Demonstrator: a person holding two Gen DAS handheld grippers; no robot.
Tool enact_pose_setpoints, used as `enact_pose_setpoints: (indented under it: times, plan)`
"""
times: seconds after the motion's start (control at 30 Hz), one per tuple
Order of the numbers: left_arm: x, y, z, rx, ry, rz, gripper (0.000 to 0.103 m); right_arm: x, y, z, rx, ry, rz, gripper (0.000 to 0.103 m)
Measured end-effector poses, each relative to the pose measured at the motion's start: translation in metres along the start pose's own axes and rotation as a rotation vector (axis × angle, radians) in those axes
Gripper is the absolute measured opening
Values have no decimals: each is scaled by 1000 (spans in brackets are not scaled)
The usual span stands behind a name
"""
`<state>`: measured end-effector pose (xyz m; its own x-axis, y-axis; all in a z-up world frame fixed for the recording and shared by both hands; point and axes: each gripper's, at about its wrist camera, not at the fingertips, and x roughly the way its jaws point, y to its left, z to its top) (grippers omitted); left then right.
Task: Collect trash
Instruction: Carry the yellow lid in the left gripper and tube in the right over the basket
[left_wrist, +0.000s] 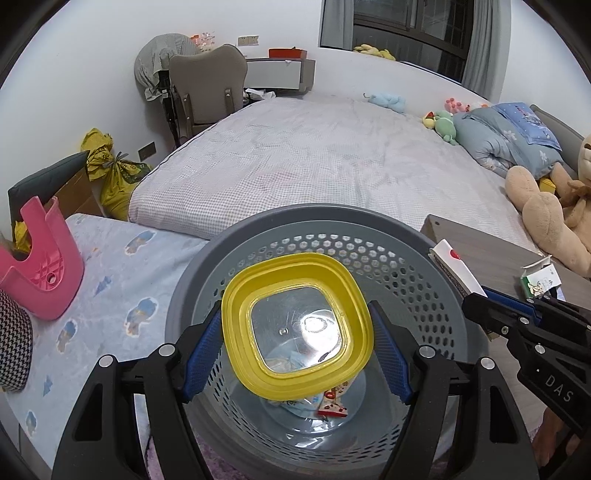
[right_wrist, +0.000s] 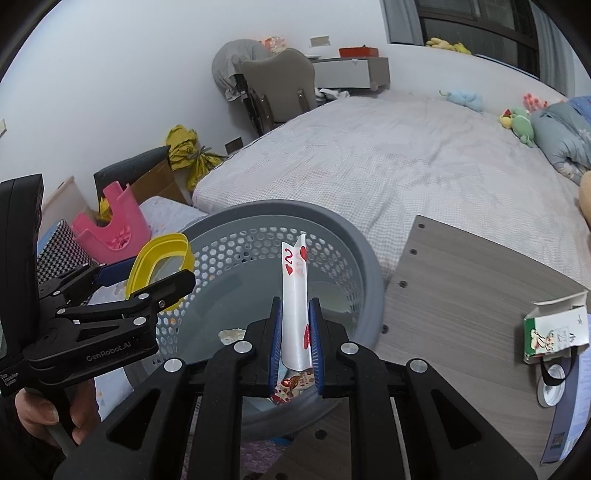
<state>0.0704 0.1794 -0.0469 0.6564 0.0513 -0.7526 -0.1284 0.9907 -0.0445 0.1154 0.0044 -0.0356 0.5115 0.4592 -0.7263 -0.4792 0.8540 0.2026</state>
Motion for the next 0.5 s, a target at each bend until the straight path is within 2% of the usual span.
enact_pose_setpoints:
  times: [0.23,0.5]
  plan:
    - [11,6,-2,-4,25,5,72,21,3,3,11,49,40,15]
    - [11,8,-2,-11,25,10,72,27,7,4,10,59,47,18]
